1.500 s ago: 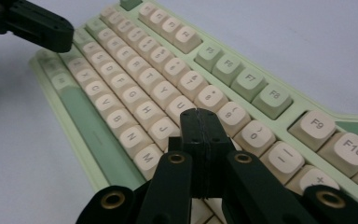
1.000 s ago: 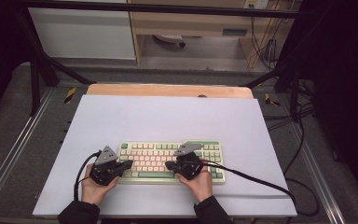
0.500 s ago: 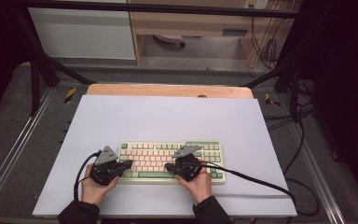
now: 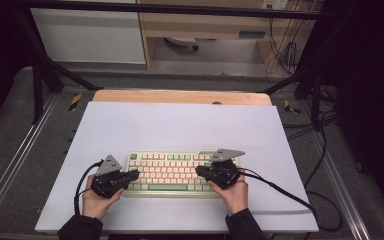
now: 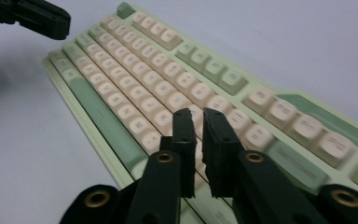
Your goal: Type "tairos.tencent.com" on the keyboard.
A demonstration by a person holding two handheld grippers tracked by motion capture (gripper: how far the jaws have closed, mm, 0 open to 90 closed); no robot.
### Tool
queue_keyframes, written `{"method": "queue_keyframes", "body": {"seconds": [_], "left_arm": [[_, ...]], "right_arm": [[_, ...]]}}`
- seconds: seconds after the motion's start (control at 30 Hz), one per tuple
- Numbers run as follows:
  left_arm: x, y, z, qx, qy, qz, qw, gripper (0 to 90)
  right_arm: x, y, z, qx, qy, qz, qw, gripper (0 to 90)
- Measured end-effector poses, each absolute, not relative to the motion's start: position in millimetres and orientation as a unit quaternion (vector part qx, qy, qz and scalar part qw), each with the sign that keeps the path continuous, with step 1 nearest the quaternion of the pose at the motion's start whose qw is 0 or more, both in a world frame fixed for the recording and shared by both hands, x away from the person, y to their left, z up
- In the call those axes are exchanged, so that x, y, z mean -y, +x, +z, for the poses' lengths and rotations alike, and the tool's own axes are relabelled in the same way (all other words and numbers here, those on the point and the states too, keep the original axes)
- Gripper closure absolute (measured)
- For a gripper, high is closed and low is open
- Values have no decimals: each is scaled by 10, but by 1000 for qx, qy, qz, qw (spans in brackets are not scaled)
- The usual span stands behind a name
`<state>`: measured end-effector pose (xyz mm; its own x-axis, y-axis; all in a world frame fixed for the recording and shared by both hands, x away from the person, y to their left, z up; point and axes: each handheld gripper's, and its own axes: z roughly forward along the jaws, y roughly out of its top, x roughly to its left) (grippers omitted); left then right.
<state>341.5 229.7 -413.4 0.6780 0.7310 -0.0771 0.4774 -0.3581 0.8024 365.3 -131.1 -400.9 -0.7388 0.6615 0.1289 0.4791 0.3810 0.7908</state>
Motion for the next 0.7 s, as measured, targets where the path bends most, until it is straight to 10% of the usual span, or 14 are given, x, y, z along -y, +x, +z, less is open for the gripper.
{"method": "queue_keyframes", "body": {"seconds": [0.7], "left_arm": [[-2783, 3366, -4316, -379, 820, 143, 404, 194]], "right_arm": [[2421, 3514, -4289, -799, 415, 425, 97, 99]]}}
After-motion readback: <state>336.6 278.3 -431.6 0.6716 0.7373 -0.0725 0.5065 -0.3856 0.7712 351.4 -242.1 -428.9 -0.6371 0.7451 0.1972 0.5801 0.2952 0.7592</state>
